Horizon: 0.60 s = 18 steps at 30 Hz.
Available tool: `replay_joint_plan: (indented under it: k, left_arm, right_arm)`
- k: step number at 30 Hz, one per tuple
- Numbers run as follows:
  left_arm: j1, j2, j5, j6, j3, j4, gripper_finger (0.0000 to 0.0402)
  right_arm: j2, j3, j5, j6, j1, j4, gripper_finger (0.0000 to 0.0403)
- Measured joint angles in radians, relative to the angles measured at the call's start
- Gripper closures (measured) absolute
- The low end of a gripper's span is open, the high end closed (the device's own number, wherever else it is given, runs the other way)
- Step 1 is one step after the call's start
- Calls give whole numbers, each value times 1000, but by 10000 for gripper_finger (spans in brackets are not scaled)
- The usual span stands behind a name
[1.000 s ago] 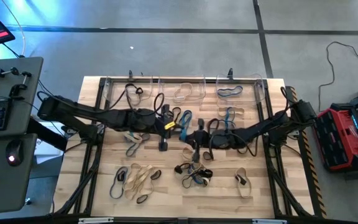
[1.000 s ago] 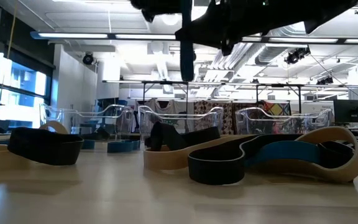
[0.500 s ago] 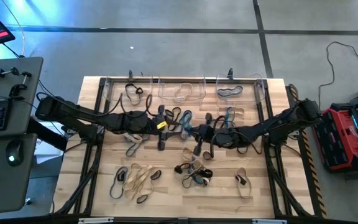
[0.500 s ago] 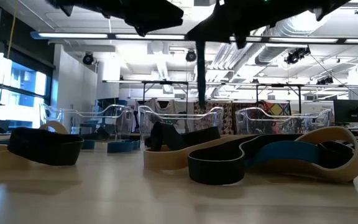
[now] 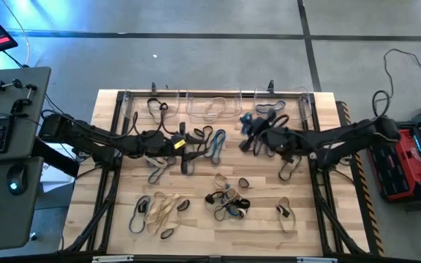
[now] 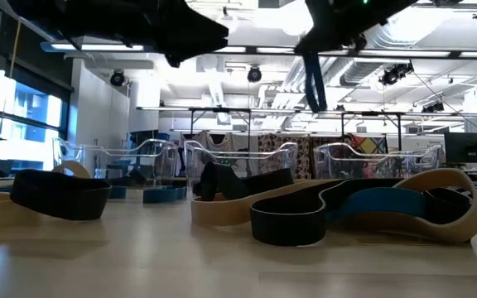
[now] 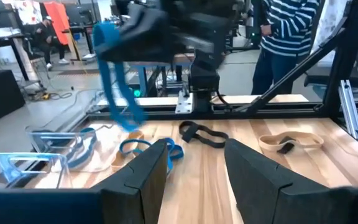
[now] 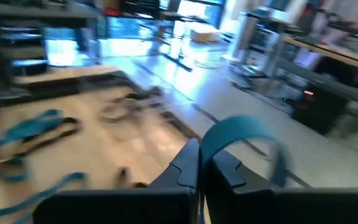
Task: Sort rubber bands into baskets
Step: Put the blue rubber band into the right transparent bin
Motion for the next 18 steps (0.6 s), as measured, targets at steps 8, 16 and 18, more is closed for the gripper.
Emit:
replay_joint_plan:
  k: [8, 16, 18]
  left_arm:
    - [7, 0, 0, -19, -74, 87, 247]
    - [7, 0, 0, -20, -79, 83, 247]
    - [5, 0, 0, -19, -79, 84, 247]
  right_arm:
    - [-6, 0, 30, 116, -226, -224, 403]
    - [-5, 0, 31, 190, -476, -372, 403]
    - [-5, 0, 25, 227, -529, -417, 403]
